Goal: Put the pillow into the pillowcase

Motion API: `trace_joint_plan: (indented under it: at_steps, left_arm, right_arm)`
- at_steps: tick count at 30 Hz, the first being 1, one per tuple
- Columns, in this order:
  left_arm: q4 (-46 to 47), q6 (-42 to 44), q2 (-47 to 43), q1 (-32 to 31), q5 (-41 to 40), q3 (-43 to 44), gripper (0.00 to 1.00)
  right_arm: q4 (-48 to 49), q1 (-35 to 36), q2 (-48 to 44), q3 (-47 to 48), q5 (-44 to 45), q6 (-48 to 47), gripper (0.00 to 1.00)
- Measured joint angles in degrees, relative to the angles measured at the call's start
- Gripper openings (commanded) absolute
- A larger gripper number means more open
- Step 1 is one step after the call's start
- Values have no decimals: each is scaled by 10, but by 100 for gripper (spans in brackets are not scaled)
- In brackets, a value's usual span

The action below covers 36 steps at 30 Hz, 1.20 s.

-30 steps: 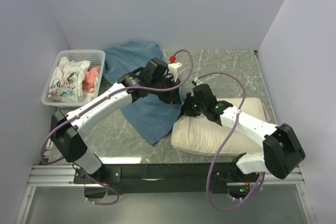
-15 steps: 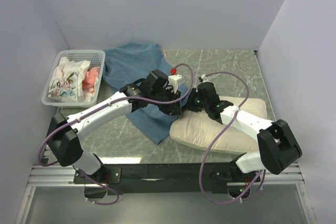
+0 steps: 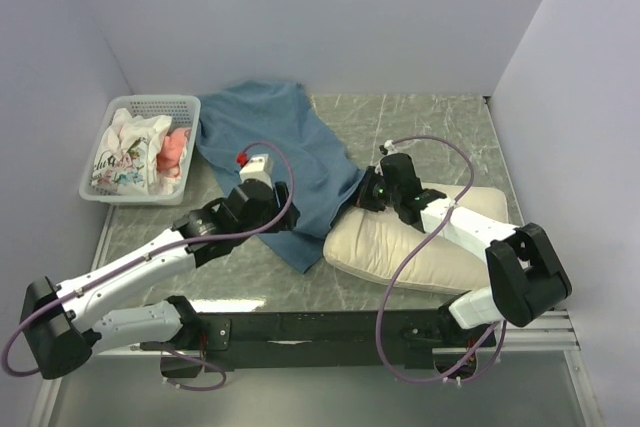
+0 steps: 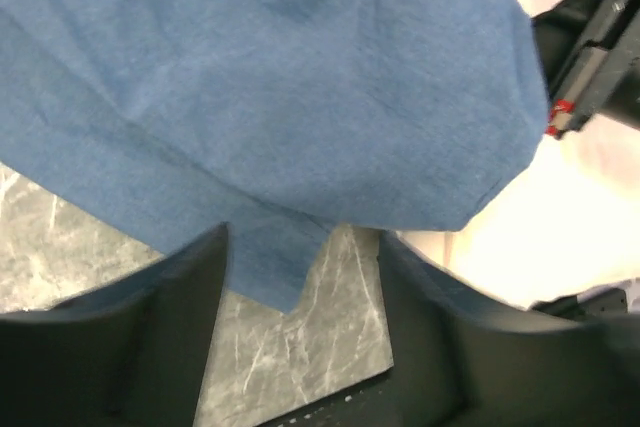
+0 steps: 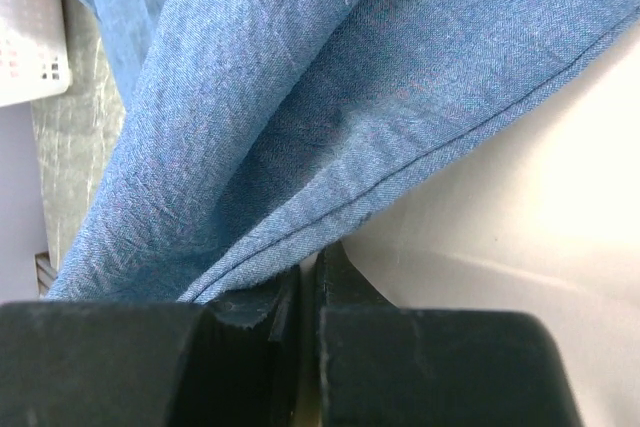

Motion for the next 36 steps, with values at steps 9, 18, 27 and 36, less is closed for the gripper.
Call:
trace_joint_plan:
  at_steps: [9,18,27,36]
  left_arm:
    - [107,-19,74,-54,11,-97,48]
    - [260,-74,141,-85,36,-122,75]
    - [256,-170,210,-99,-70,-103,65]
    - [187,-182,214,-99,-191,-28,13]
  right_arm:
    - [-11,-7,3,6,-49,-5,0]
    - [-21,-33,3,15,-126,-6,0]
    - [-21,-45,3,15,-165,2,0]
    - [-17,-46,3,15,-173,7,0]
